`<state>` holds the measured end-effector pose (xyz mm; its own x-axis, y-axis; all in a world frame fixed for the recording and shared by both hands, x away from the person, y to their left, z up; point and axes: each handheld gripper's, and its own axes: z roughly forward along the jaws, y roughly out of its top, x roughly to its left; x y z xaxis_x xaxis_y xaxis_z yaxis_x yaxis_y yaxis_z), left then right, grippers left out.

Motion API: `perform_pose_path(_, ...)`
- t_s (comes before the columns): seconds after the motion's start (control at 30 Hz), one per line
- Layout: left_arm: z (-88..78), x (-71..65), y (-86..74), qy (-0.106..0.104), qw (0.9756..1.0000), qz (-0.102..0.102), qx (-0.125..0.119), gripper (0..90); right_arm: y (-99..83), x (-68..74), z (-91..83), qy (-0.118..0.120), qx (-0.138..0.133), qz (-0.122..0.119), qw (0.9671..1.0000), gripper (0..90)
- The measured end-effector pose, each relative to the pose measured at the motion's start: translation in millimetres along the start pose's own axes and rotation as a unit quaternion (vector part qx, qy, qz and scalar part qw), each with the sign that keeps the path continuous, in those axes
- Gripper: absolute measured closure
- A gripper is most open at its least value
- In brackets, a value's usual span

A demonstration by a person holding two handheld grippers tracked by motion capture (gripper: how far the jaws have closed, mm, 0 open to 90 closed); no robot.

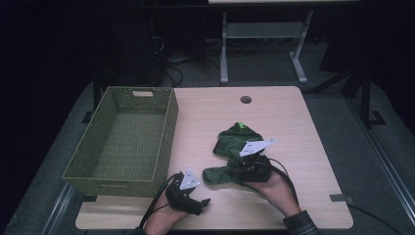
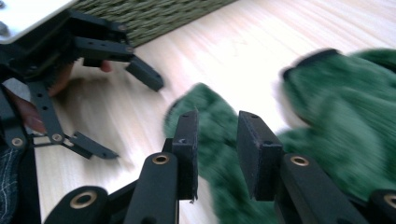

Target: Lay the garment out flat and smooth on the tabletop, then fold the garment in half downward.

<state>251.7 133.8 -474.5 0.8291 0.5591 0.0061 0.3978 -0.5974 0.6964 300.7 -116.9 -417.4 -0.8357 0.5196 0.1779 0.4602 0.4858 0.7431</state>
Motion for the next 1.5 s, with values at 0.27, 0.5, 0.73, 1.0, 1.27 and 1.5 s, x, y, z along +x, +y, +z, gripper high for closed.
perform_pose_path(0.27, 0.5, 0.3, -3.2, -0.001, 0.9999, 0.000, -0.014, 12.7, 12.4, 21.0, 27.7, 0.025, 0.015, -0.027, 0.9992, 70.1)
perform_pose_path(0.5, 0.5, 0.7, -3.5, -0.002, 0.9999, 0.000, -0.015, 12.8, 16.6, 30.3, 51.5, 0.024, 0.038, -0.050, 0.9977, 72.1)
perform_pose_path(0.73, 0.3, 0.6, -3.4, -0.002, 0.9999, 0.000, -0.014, 12.8, 5.7, 31.7, 74.6, -0.007, 0.078, -0.074, 0.9942, 73.0)
perform_pose_path(1.0, 0.4, 0.3, -3.6, -0.002, 0.9999, -0.002, -0.016, 12.8, -2.6, 38.5, 80.2, -0.041, 0.067, -0.085, 0.9933, 86.8)
perform_pose_path(1.27, 0.2, -0.7, -4.0, 0.000, 0.9998, -0.006, -0.018, 12.9, 0.5, 38.7, 64.1, -0.008, 0.046, -0.065, 0.9968, 87.6)
perform_pose_path(1.5, -0.1, -0.4, -4.1, 0.001, 0.9999, -0.004, -0.016, 12.9, 2.6, 28.9, 37.7, 0.002, 0.004, -0.035, 0.9994, 87.0)
